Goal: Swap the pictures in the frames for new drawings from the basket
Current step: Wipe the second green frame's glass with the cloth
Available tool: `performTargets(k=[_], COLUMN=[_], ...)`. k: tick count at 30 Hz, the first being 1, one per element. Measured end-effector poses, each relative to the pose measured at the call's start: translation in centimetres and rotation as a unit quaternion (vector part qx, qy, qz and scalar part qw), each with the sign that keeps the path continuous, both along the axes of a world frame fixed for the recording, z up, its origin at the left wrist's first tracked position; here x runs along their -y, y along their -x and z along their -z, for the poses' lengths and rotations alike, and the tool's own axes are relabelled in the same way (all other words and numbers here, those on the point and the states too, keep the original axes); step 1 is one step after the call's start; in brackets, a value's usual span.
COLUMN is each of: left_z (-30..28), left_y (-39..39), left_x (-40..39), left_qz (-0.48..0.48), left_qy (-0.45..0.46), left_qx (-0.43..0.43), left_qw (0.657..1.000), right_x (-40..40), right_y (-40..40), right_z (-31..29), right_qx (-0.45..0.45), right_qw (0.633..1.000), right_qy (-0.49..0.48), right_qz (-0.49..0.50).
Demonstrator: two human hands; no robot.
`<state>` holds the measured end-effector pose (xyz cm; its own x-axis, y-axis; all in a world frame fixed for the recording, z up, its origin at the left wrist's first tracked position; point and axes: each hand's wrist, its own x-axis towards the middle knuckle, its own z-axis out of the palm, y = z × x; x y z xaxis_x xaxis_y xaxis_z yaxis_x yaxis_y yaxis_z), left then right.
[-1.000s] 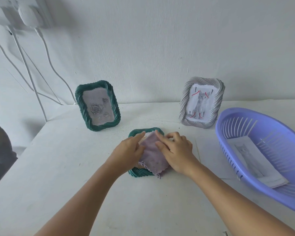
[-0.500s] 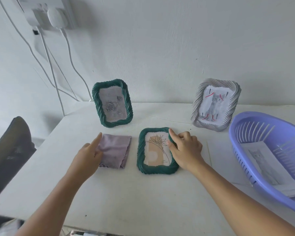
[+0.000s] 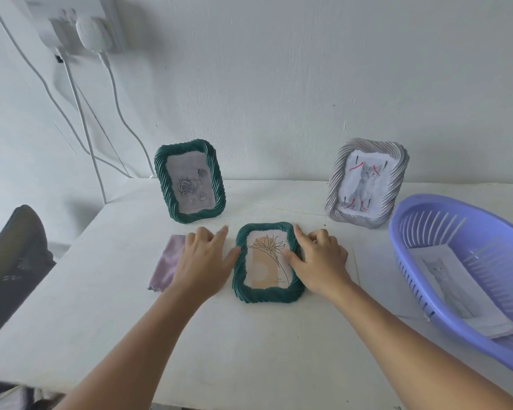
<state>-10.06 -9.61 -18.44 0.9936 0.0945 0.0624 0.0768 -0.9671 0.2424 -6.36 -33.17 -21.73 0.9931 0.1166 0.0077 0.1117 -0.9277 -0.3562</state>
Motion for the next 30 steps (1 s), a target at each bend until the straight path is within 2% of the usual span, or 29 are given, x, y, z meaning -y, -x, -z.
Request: performTargets(k=[5, 11, 14, 17, 19, 21, 22, 25, 30], left_z=[0.7, 1.7, 1.4, 1.3, 0.6, -0.5, -0.9, -2.0, -3.4], left_y=[-0.7, -0.5, -0.6, -0.8, -0.8, -0.8, -0.9, -1.4, -1.7], left_x=[1.8, 2.2, 2.4, 2.2, 2.2, 2.4, 2.3, 1.8, 1.3], left_qz=[0.013, -0.009, -0.034, -0.026, -0.011, -0.007, -0.006, 0.000, 0.034], left_qy=[-0.045, 0.041, 0.098, 0.175, 0.326, 0.469, 0.512, 0.583, 0.629], left_qx=[-0.035, -0.067, -0.068, -0.046, -0.030, -0.037, -0.031, -0.021, -0.067], left_qw=[0.998, 0.997, 0.992, 0.983, 0.945, 0.882, 0.858, 0.812, 0.774], right_x=[0.1, 0.2, 0.3, 0.0, -0.4, -0.7, -0.7, -0.7, -0.3], right_y=[0.2, 0.5, 0.5, 0.6, 0.3, -0.1, -0.2, -0.4, -0.8], right_z=[-0.4, -0.7, -0.9, -1.4, -1.8, -1.8, -1.8, -2.5, -3.2], right_qx=[-0.024, -0.033, -0.041, -0.053, -0.023, -0.012, -0.012, -0.020, -0.075], right_qw=[0.999, 0.999, 0.988, 0.947, 0.926, 0.902, 0.893, 0.876, 0.856], right_qy=[0.017, -0.017, -0.146, -0.316, -0.376, -0.428, -0.447, -0.477, -0.504], right_qz=[0.016, 0.006, -0.014, -0.027, -0.034, -0.044, -0.047, -0.063, -0.086])
